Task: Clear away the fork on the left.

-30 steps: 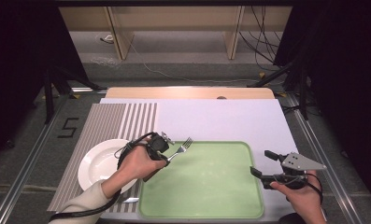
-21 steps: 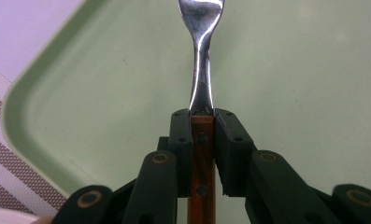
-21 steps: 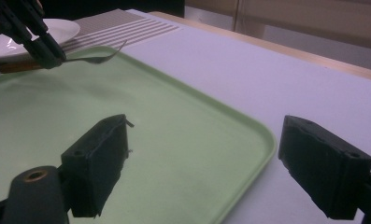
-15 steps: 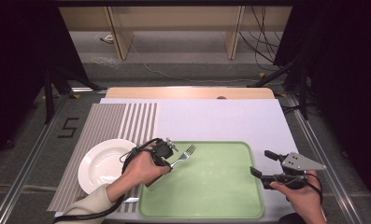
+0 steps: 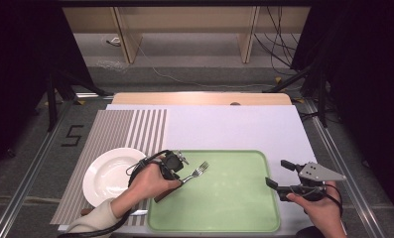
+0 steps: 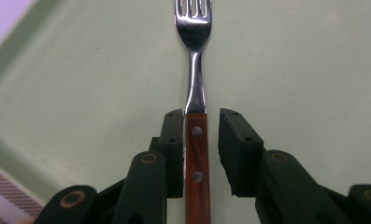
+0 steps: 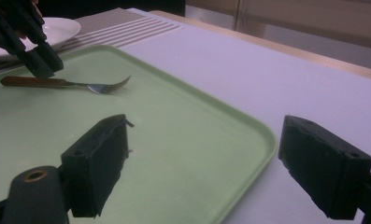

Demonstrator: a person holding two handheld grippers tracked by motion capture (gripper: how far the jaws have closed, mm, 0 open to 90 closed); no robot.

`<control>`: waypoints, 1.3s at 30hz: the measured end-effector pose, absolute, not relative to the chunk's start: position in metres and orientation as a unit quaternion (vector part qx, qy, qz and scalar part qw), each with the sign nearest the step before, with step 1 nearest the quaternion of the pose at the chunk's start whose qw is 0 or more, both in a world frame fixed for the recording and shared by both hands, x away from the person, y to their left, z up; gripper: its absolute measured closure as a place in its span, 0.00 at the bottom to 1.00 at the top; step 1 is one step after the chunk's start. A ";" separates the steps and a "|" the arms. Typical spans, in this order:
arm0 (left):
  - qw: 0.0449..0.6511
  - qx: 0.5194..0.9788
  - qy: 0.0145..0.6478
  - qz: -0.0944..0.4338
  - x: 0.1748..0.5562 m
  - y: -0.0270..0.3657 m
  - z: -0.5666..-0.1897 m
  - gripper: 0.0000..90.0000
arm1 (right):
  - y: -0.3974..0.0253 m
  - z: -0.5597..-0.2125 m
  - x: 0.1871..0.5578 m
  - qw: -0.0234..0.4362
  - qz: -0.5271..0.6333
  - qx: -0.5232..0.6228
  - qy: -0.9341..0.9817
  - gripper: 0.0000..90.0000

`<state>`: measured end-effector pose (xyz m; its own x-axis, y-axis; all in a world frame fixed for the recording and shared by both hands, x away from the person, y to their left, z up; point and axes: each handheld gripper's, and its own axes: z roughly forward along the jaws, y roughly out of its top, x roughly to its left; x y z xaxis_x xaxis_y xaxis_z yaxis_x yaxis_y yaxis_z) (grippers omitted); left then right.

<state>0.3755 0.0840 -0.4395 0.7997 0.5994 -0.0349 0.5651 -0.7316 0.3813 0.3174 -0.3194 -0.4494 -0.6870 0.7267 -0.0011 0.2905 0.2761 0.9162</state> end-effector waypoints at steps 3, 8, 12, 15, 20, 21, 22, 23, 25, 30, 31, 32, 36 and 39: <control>0.165 0.935 0.307 0.062 0.378 0.092 -0.438 0.94 | -0.319 -0.449 0.317 0.217 0.503 0.331 0.768 0.19; 0.142 0.943 0.296 0.062 0.378 0.095 -0.443 1.00 | -0.319 -0.449 0.317 0.217 0.502 0.331 0.769 0.19; 0.133 0.947 0.287 0.062 0.375 0.093 -0.446 1.00 | -0.319 -0.449 0.317 0.217 0.502 0.331 0.769 0.19; 0.115 0.951 0.279 0.060 0.375 0.092 -0.450 1.00 | -0.319 -0.449 0.317 0.217 0.503 0.331 0.769 0.19; 0.093 0.957 0.270 0.054 0.372 0.092 -0.455 1.00 | -0.319 -0.449 0.317 0.216 0.503 0.331 0.769 0.19; 0.090 0.957 0.270 0.054 0.372 0.093 -0.455 1.00 | -0.319 -0.449 0.317 0.216 0.503 0.331 0.769 0.19; 0.087 0.958 0.269 0.055 0.371 0.093 -0.456 1.00 | -0.319 -0.449 0.317 0.216 0.503 0.331 0.769 0.19; 0.086 0.958 0.269 0.055 0.370 0.093 -0.456 1.00 | -0.319 -0.449 0.317 0.216 0.503 0.331 0.769 0.19; 0.084 0.959 0.267 0.052 0.369 0.094 -0.456 1.00 | -0.319 -0.449 0.317 0.216 0.503 0.331 0.769 0.19; 0.086 0.961 0.258 0.047 0.361 0.094 -0.456 1.00 | -0.319 -0.449 0.317 0.217 0.502 0.331 0.769 0.19; 0.086 0.961 0.258 0.048 0.360 0.094 -0.456 1.00 | -0.319 -0.449 0.317 0.217 0.502 0.331 0.769 0.19; 0.086 0.961 0.258 0.046 0.358 0.094 -0.456 1.00 | -0.319 -0.449 0.317 0.217 0.503 0.331 0.769 0.19; 0.086 0.963 0.251 0.044 0.350 0.095 -0.456 1.00 | -0.319 -0.449 0.317 0.217 0.503 0.331 0.769 0.19; 0.091 0.964 0.247 0.040 0.341 0.095 -0.456 1.00 | -0.319 -0.449 0.317 0.217 0.502 0.331 0.769 0.19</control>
<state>0.3413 0.0955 -0.4564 0.8744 0.4842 0.0315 0.4698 -0.8611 0.1945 0.3171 -0.3189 -0.4491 -0.6870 0.7267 -0.0012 0.2915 0.2771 0.9156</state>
